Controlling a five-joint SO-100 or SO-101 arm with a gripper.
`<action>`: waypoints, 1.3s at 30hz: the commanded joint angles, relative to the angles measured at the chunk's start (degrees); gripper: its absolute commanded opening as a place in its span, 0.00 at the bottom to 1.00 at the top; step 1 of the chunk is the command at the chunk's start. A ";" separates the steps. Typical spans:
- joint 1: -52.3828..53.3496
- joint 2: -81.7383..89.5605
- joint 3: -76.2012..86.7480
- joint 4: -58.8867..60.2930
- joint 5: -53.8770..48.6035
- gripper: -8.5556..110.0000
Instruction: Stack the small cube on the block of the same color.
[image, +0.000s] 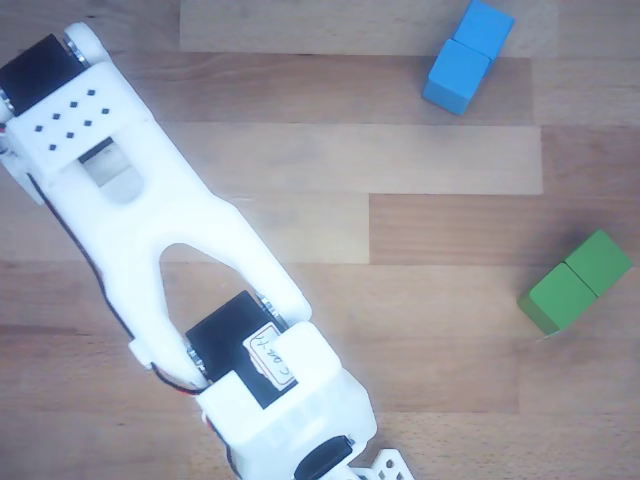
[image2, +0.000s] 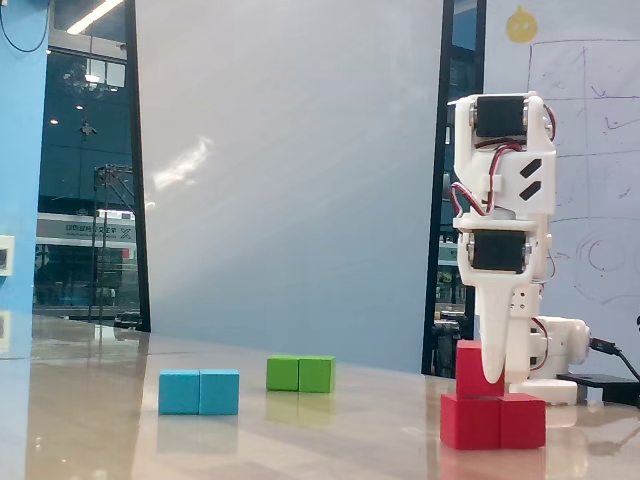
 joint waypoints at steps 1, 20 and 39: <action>-0.18 1.58 -5.45 -1.32 -0.44 0.10; 0.09 1.49 -2.20 -1.67 -0.44 0.23; 5.80 2.64 -1.05 -1.05 -0.62 0.25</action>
